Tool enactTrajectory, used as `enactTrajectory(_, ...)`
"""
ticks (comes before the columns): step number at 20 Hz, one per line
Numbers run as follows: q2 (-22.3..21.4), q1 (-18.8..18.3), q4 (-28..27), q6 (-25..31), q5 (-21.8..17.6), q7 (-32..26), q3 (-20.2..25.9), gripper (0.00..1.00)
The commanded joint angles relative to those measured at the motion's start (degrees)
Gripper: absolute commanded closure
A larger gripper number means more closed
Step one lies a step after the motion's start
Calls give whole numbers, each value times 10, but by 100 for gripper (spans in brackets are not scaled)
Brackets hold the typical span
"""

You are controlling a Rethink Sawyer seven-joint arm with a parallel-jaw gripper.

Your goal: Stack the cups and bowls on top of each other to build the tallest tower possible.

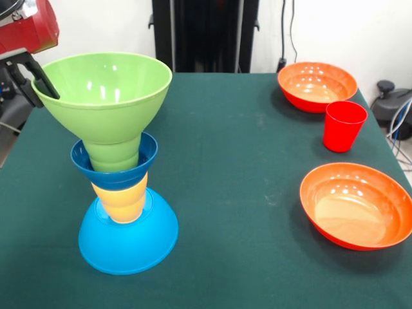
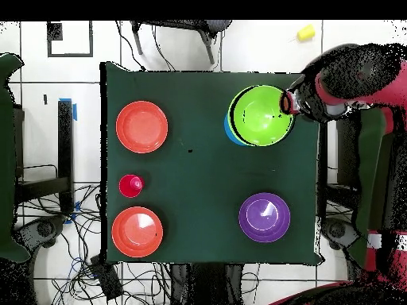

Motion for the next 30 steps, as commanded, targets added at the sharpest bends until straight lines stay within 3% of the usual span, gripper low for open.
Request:
enactTrajectory(1, 17, 28, 20, 21, -43, -86, -37, 100)
enactTrajectory(6, 22, 29, 20, 3, -42, -77, -36, 100)
enactTrajectory(30, 22, 30, 19, 18, -45, -82, -40, 100)
